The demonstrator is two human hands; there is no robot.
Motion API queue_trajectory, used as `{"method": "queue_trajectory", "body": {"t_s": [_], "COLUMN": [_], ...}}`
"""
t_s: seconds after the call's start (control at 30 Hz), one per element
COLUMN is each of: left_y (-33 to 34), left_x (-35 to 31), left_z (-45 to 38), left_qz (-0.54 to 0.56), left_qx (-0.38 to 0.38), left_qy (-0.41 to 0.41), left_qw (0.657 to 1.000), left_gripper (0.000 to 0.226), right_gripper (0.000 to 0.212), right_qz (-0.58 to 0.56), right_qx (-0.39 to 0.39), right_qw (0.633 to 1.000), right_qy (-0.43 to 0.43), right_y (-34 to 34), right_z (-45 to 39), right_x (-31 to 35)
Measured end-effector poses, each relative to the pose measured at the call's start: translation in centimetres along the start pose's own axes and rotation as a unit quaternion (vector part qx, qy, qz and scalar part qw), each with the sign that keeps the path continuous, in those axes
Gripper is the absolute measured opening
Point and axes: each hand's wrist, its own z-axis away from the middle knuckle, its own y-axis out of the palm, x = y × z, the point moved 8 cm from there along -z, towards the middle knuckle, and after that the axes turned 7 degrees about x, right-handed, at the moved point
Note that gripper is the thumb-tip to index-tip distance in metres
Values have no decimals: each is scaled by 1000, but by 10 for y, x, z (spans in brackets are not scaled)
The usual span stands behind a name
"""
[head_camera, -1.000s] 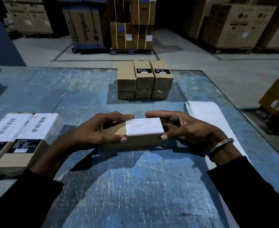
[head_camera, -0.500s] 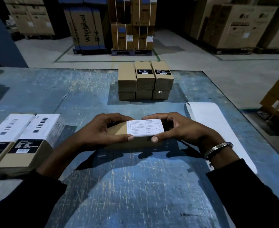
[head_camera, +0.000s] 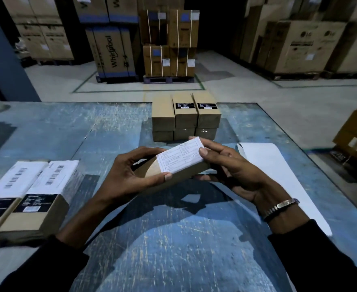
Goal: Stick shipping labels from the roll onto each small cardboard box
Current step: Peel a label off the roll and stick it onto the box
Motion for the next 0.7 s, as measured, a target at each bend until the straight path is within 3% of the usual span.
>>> {"method": "queue_trajectory", "body": {"t_s": [0.37,0.57,0.7], "left_y": [-4,0,0], "left_x": [-12,-5,-4], "left_z": [0,0,0], "left_qz": [-19,-16,-18], "left_qx": [-29,-26,-27], "left_qy": [88,64,52], "left_qw": [996,997,998], "left_gripper": [57,57,58], "right_gripper": [58,37,36], "right_qz": [25,112,115], "right_qx": [25,-115,-118], "right_qw": [998,979,978], "right_qy": [-46,-124,-128], "right_y": [16,17,19], "right_z": [5,2,3], "right_x": [13,17,17]}}
